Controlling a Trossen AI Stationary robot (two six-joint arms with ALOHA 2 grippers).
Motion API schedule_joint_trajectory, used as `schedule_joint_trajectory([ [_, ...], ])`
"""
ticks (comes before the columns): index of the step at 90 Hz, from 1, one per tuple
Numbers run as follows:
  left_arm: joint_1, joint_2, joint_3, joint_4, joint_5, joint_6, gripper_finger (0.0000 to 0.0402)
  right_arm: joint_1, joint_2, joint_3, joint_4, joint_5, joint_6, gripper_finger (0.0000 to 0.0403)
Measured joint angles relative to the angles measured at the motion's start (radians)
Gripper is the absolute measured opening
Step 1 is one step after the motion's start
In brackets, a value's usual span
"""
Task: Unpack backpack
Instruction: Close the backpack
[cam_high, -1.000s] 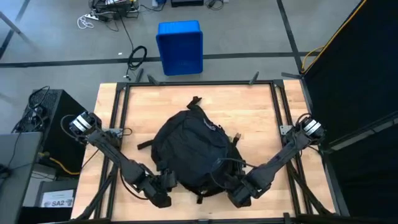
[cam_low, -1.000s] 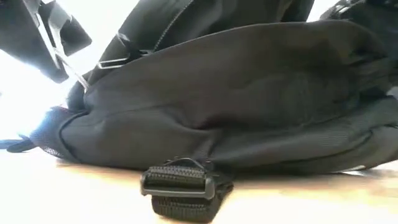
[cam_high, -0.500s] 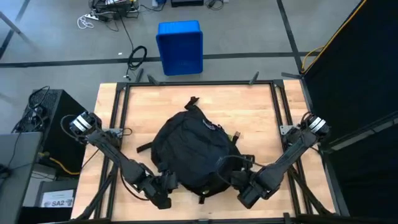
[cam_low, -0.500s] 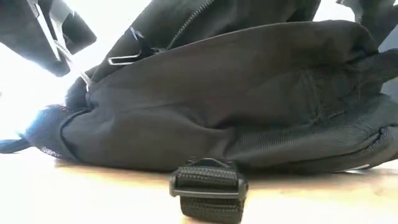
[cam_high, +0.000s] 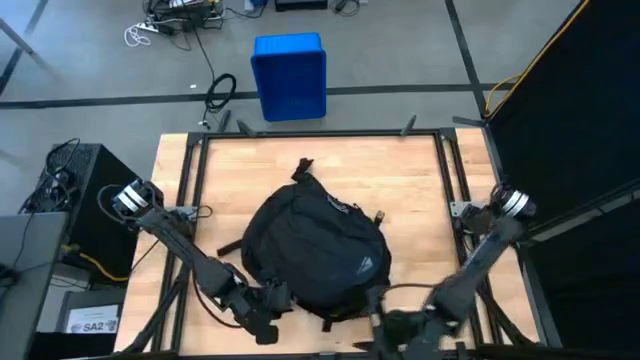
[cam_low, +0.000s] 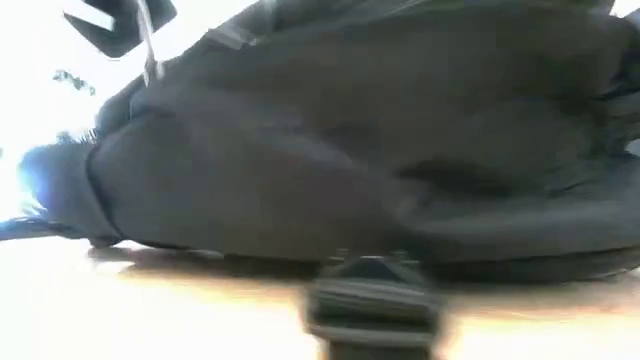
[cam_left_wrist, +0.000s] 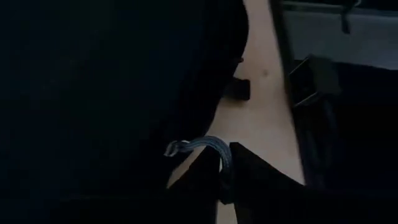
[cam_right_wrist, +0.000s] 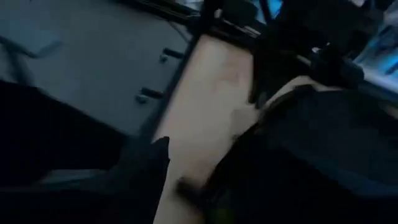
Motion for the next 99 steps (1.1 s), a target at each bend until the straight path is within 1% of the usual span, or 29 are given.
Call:
schedule_joint_trajectory([
  [9,0.000,0.000,0.033,0.005,0.001,0.036,0.0001,-0.077,0.068,-0.001,0.099,0.007,-0.071,0.0242],
  [18,0.000,0.000,0.049,0.003,0.003,0.071,0.0001,-0.154,0.123,-0.001,0.110,-0.012,-0.058,0.0229],
  [26,0.001,0.000,0.054,0.000,0.003,0.095,0.0001,-0.210,0.157,-0.002,0.128,-0.105,-0.044,0.0220],
  [36,0.008,0.000,0.054,-0.013,-0.012,0.107,0.0001,-0.255,0.187,-0.002,0.198,-0.233,-0.044,0.0212],
  [44,0.012,0.000,0.054,-0.018,-0.018,0.107,0.0001,-0.271,0.200,-0.002,0.250,-0.298,-0.043,0.0207],
  [57,0.015,0.004,0.054,-0.045,-0.025,0.106,0.0001,-0.273,0.200,-0.002,0.319,-0.313,-0.065,0.0202],
  [67,0.016,0.004,0.054,-0.034,-0.028,0.107,0.0001,-0.277,0.201,-0.002,0.368,-0.316,-0.063,0.0198],
  [91,0.023,0.004,0.054,-0.026,-0.028,0.111,0.0001,-0.318,0.201,-0.002,0.363,-0.317,-0.069,0.0180],
  [99,0.024,0.004,0.054,-0.023,-0.028,0.127,0.0001,-0.335,0.201,-0.002,0.343,-0.361,-0.068,0.0174],
])
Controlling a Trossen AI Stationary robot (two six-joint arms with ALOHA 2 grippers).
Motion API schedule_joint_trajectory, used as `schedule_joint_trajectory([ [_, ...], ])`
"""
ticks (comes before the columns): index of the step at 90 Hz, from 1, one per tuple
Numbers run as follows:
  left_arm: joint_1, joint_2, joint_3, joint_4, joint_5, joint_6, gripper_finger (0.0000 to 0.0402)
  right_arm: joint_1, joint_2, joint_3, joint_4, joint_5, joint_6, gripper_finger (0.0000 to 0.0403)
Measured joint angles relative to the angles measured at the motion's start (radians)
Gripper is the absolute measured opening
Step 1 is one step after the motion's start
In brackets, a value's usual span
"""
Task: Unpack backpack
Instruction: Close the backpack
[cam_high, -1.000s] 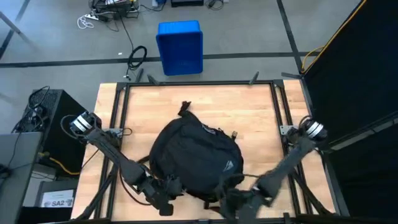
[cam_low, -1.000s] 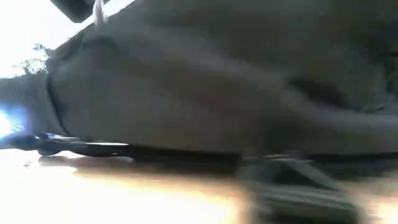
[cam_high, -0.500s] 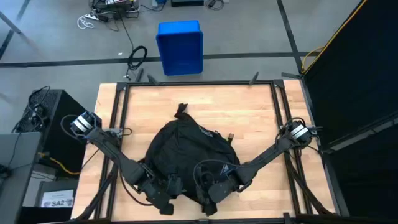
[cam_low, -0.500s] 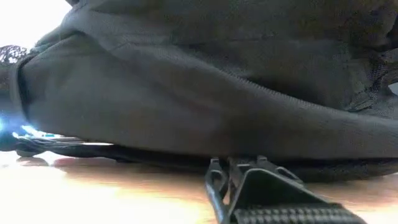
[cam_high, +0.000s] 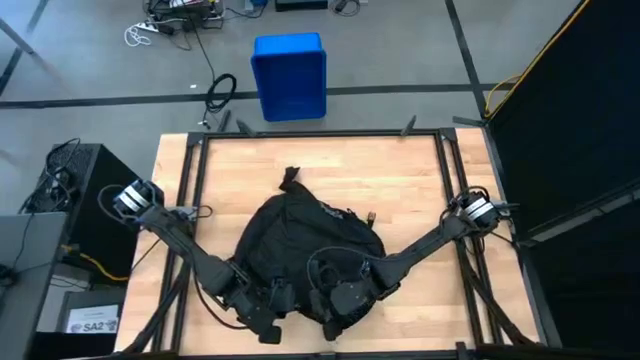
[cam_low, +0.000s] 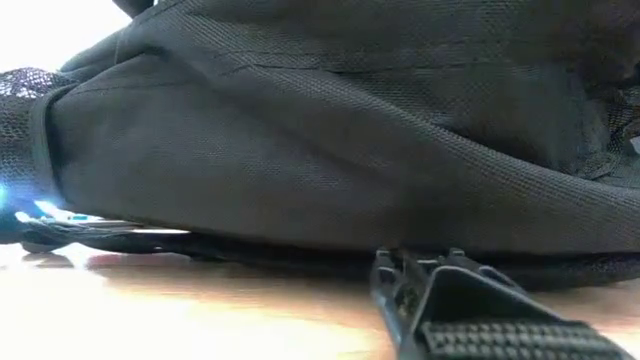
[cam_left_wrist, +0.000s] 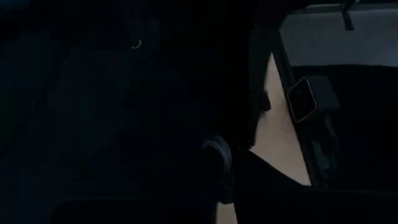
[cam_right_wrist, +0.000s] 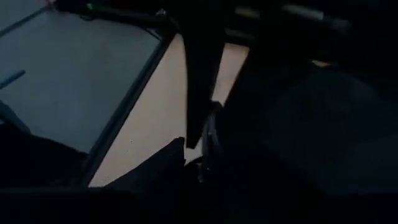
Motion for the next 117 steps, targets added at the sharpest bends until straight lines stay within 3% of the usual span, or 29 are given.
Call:
schedule_joint_trajectory([
  [9,0.000,0.000,0.000,-0.001,0.000,0.005,0.0001,-0.012,0.000,0.000,-0.003,-0.057,0.008,0.0169],
  [39,0.000,0.000,0.003,0.027,-0.001,0.036,0.0001,-0.023,0.001,0.000,-0.011,-0.105,0.007,0.0151],
  [70,0.007,0.000,0.008,0.071,-0.023,0.110,0.0001,-0.032,0.001,0.000,-0.012,-0.092,-0.002,0.0145],
  [82,0.008,0.000,0.008,0.052,-0.025,0.102,0.0001,-0.032,0.002,0.000,-0.013,-0.085,-0.033,0.0109],
  [99,0.006,0.001,0.008,0.025,-0.019,0.084,0.0004,-0.027,0.003,0.000,-0.013,-0.085,-0.072,0.0014],
  [117,0.004,0.028,0.014,-0.022,0.022,0.110,0.0060,-0.027,0.007,0.000,-0.038,-0.084,-0.055,0.0007],
])
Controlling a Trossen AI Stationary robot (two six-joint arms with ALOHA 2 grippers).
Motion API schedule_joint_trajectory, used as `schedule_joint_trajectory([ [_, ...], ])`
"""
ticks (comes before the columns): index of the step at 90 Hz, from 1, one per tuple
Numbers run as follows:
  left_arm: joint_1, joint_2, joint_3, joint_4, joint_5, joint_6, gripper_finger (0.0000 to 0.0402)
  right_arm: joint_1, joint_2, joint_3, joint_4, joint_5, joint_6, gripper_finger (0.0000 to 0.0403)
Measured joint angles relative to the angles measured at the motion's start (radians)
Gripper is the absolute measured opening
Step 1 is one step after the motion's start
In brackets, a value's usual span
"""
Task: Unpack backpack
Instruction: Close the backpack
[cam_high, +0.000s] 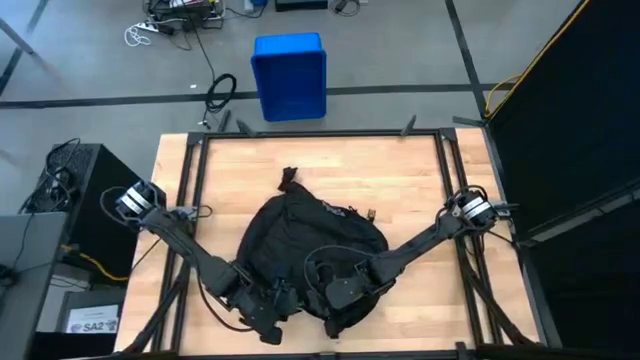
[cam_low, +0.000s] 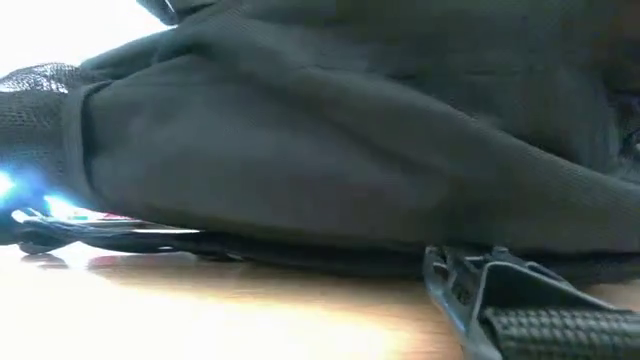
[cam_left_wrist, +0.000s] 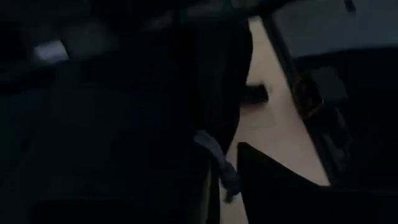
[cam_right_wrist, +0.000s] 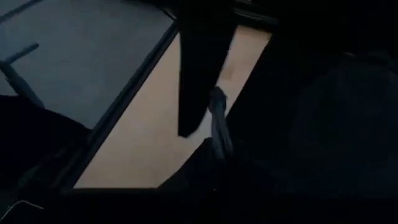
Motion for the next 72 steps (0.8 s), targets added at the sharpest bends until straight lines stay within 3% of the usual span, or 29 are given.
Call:
schedule_joint_trajectory([
  [13,-0.014,-0.010,0.055,-0.175,0.015,-0.043,0.0117,-0.003,-0.003,0.000,-0.017,0.007,0.011,0.0002],
  [30,-0.050,-0.022,0.115,-0.328,-0.089,-0.120,0.0163,-0.003,-0.003,0.000,-0.019,0.006,0.011,0.0001],
  [54,-0.068,0.013,0.021,-0.196,-0.141,-0.078,0.0183,-0.003,-0.003,0.000,-0.013,0.004,0.010,0.0000],
  [72,-0.066,0.077,0.008,-0.187,-0.215,-0.045,0.0184,-0.003,-0.006,0.000,0.026,0.001,0.004,0.0000],
])
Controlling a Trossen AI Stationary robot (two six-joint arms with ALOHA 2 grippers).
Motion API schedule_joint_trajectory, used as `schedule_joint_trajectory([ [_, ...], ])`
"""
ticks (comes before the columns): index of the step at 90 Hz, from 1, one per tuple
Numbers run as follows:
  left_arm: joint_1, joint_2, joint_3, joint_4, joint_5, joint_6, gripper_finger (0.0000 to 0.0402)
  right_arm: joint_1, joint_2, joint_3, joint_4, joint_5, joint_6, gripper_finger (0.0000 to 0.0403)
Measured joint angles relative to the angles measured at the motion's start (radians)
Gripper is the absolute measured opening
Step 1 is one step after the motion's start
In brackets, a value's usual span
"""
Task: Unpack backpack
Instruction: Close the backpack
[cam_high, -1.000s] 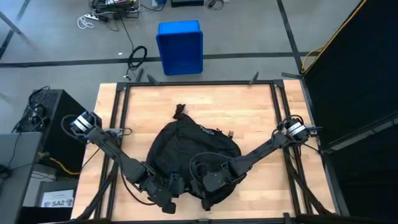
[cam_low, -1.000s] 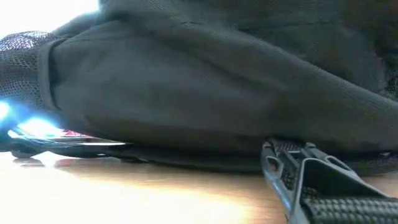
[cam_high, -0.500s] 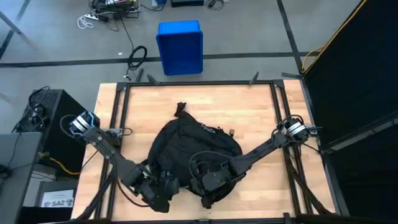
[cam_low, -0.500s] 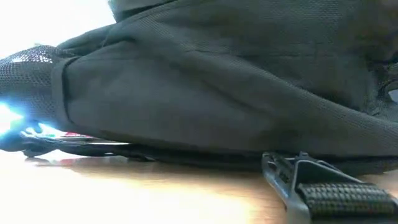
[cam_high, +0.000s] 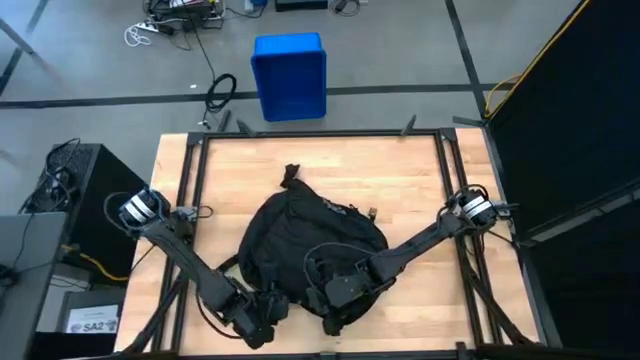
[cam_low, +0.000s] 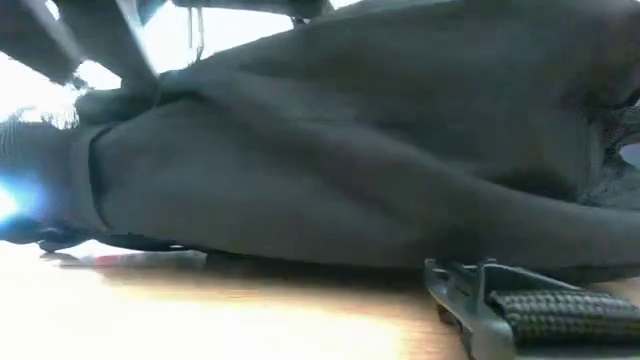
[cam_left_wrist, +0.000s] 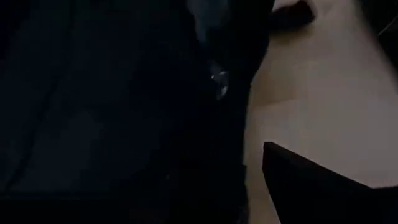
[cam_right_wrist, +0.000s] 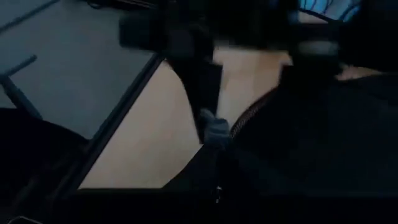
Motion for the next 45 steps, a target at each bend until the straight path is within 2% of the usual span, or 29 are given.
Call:
schedule_joint_trajectory([
  [11,0.009,0.023,0.000,0.013,-0.054,0.039,0.0184,0.000,0.000,0.000,0.017,-0.040,-0.003,0.0000],
  [28,0.022,0.059,0.000,0.061,-0.056,0.071,0.0184,0.000,0.000,0.000,0.018,-0.045,-0.003,0.0000],
  [45,0.022,0.081,0.000,0.095,-0.128,0.157,0.0184,0.000,0.000,0.000,0.018,-0.045,-0.002,0.0000],
])
